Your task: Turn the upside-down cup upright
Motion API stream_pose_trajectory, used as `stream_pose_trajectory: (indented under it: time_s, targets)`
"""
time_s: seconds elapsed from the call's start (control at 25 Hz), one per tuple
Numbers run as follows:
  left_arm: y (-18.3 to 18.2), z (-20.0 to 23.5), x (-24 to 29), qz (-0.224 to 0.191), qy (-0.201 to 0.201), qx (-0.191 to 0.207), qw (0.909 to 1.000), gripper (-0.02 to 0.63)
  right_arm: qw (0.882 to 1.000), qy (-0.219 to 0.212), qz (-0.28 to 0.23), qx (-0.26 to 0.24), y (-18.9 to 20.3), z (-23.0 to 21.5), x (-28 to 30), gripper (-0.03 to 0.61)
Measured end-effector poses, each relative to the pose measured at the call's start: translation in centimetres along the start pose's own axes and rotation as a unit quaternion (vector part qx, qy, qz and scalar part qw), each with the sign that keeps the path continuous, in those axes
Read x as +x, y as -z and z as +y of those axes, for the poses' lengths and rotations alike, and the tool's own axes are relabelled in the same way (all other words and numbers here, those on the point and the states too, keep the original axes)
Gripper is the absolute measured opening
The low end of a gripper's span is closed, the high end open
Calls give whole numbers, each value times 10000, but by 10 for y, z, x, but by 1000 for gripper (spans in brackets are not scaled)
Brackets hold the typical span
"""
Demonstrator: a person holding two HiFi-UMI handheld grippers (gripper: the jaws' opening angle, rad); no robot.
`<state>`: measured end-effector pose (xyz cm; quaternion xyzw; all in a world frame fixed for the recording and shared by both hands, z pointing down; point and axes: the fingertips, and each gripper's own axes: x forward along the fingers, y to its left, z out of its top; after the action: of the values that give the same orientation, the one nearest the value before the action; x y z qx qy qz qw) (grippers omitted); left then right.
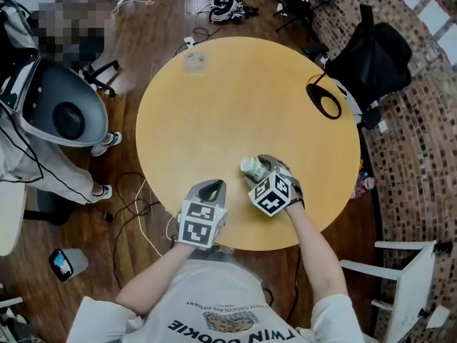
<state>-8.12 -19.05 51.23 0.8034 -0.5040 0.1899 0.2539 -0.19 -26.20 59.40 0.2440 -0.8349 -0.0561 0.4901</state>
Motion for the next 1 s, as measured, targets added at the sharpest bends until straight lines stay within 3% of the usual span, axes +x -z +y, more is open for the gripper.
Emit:
stream_pose_trajectory:
  time_s: [0.12,0.2,0.44,0.52,0.76,1.0]
  targets:
    - [-1,-12,5,51,172,117,9998,3,9934,232,-380,1061,7,-4,-15,296]
    - [-1,-21,9,91,302,218,9993,3,9819,423,-664,1722,12,-5,-25,295]
    - [1,-45,21,174,559,463,9972,3,9251,1057,-1598,3278,30,-11,-46,295]
    - [1,-54,25,206,617,536,9964,3,9127,1273,-1790,3447,36,-9,-51,295]
    - [1,-68,29,256,716,714,9945,3,8918,1695,-1992,3691,53,7,-53,295]
    - [3,-71,33,293,747,765,9938,3,8904,1682,-1865,3797,64,21,-50,296]
